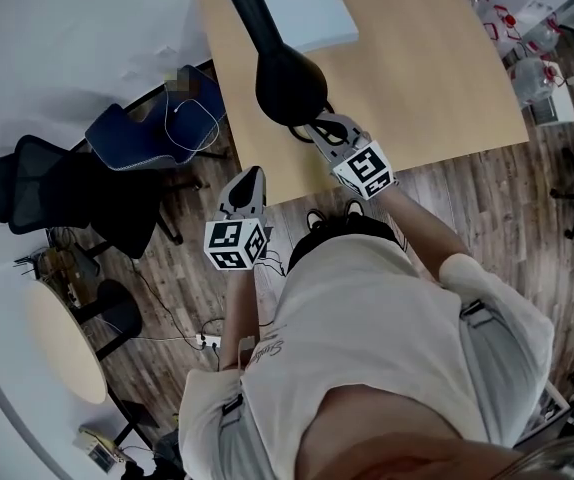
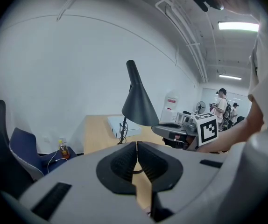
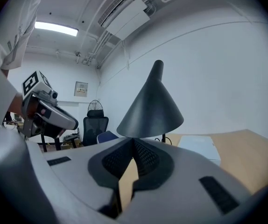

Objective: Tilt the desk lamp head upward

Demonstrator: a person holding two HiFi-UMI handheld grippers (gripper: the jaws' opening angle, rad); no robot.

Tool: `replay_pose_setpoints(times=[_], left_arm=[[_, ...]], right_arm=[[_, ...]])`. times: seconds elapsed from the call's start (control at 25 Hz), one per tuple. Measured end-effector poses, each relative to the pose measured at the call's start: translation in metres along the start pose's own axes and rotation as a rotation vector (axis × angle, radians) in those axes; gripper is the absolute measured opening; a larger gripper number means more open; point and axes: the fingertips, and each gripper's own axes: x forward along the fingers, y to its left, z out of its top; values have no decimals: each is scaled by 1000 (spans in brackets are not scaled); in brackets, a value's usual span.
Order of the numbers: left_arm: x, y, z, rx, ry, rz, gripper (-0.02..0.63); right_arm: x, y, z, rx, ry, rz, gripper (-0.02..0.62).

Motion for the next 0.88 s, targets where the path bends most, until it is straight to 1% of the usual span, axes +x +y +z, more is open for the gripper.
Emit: replay_pose_setpoints(times=[0.32,0.48,0.88], left_arm=[[1,3,7,14,-13,-26,17],[0,9,3,9,-9,-26,17],[-3,4,3,7,-28,-32,17]], right_arm=[[-7,4,4,-36,-13,-18,-6],[-8,6,8,-45,-24,-18,-6],[-20,15,23,-28,-36,-10,-6]])
